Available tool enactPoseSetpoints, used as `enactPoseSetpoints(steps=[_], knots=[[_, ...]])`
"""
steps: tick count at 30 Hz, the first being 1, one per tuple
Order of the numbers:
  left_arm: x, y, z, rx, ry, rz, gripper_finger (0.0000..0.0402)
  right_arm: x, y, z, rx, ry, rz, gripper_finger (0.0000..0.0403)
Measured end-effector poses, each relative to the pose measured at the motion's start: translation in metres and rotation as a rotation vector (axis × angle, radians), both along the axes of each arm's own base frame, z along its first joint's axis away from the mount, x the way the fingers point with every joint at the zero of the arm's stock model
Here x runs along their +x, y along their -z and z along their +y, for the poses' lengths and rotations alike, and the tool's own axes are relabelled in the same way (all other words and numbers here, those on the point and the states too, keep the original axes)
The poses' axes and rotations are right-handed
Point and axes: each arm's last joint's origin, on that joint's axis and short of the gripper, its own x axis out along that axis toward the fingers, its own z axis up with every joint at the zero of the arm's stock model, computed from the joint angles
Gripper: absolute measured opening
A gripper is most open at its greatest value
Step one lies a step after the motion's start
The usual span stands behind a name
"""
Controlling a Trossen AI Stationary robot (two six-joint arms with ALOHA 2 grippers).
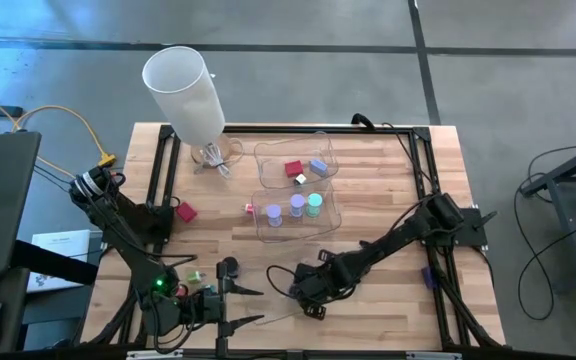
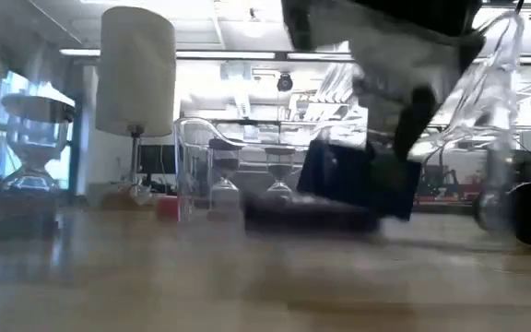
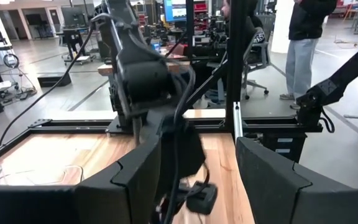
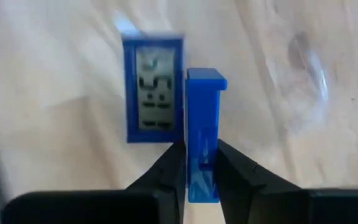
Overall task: Pick & Place Office items
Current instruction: Put the bottom left dark blue digital clock into the bottom transparent bin
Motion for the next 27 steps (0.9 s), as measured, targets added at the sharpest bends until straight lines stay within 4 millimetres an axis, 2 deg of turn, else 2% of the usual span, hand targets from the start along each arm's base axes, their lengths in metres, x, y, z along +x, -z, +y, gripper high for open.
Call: enactPoseSetpoints(steps=[6,13,18,27], knots=[[-0.001,0.0,-0.001,0.0,0.003,0.0,0.0202,-0.005,-0.008,0.006,0.012,-0.009,-0.017,0.0059],[-0.005,0.0,-0.004,-0.015,0.019,-0.001,0.0202,-0.006,-0.009,0.004,0.001,-0.003,-0.01,0.0059],[-0.005,0.0,-0.005,-0.016,0.02,-0.001,0.0202,-0.007,-0.018,0.002,0.007,-0.006,-0.026,0.0061],[-0.005,0.001,-0.004,-0.01,0.017,0.005,0.0202,-0.01,-0.035,0.001,0.026,-0.02,-0.076,0.0091]])
